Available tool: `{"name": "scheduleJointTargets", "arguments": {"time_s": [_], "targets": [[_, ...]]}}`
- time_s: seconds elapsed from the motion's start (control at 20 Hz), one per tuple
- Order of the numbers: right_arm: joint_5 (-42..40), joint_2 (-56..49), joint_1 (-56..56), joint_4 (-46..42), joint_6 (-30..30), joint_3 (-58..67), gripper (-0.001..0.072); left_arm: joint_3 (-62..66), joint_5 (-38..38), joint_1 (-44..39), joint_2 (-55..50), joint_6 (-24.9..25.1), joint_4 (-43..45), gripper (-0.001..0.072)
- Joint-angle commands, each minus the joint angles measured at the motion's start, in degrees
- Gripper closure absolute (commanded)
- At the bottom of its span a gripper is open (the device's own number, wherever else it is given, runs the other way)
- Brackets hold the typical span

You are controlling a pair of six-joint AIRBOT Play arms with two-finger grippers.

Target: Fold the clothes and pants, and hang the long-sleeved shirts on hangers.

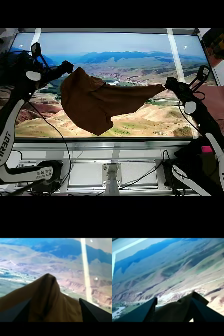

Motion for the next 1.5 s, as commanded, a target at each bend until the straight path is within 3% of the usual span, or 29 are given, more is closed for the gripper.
{"name": "scheduleJointTargets", "arguments": {"time_s": [0.0,0.15,0.2,0.3,0.35,0.4,0.5,0.65,0.7,0.75,0.8,0.85,1.1,1.45], "targets": [[6.8,1.3,-2.3,-0.5,0.1,0.2,0.0227,0.0,-8.4,2.7,1.7,0.0,1.5,-0.0001],[16.6,2.5,-3.2,-0.6,-9.4,0.2,0.0228,0.0,-21.2,8.2,4.2,-1.6,1.5,0.0003],[18.3,2.8,-3.2,-0.6,-11.7,0.2,0.0228,-0.1,-24.3,10.2,5.1,-1.5,1.5,0.0056],[19.1,3.0,-3.2,-0.6,-13.5,0.2,0.0227,-1.5,-28.7,14.0,8.3,-1.4,1.5,0.0379],[18.9,3.0,-3.2,-0.6,-13.5,0.2,0.0227,-2.9,-30.6,15.6,10.8,-0.3,1.5,0.0606],[18.9,3.0,-3.2,-0.6,-13.7,0.2,0.0228,-4.6,-31.8,17.0,13.6,0.7,1.7,0.0691],[19.7,3.0,-3.2,-0.6,-13.9,0.2,0.0228,-9.9,-32.0,18.9,20.9,-0.7,5.8,0.0691],[23.1,2.8,-3.2,-0.5,-13.9,0.2,0.0228,-22.2,-31.4,19.5,32.1,-7.1,10.2,0.0689],[24.0,2.8,-3.2,-0.5,-13.9,0.2,0.0229,-26.6,-31.2,19.4,34.8,-8.7,8.8,0.0649],[24.3,2.8,-3.2,-0.5,-13.9,0.2,0.0236,-30.4,-31.2,19.3,36.5,-8.8,5.8,0.0439],[24.2,2.8,-3.2,-0.5,-13.9,0.2,0.0236,-33.9,-31.3,19.3,37.4,-8.9,2.1,0.0184],[24.2,2.8,-3.2,-0.3,-13.9,0.2,0.0236,-37.5,-31.3,19.1,37.7,-8.7,-2.6,0.0075],[24.4,2.8,-3.2,0.0,-13.9,0.2,0.0236,-46.3,-30.7,18.3,37.7,0.1,-4.8,0.0077],[24.4,2.8,-3.2,0.0,-13.9,0.2,0.0237,-50.9,-31.0,18.0,37.7,0.1,0.0,0.0090]]}}
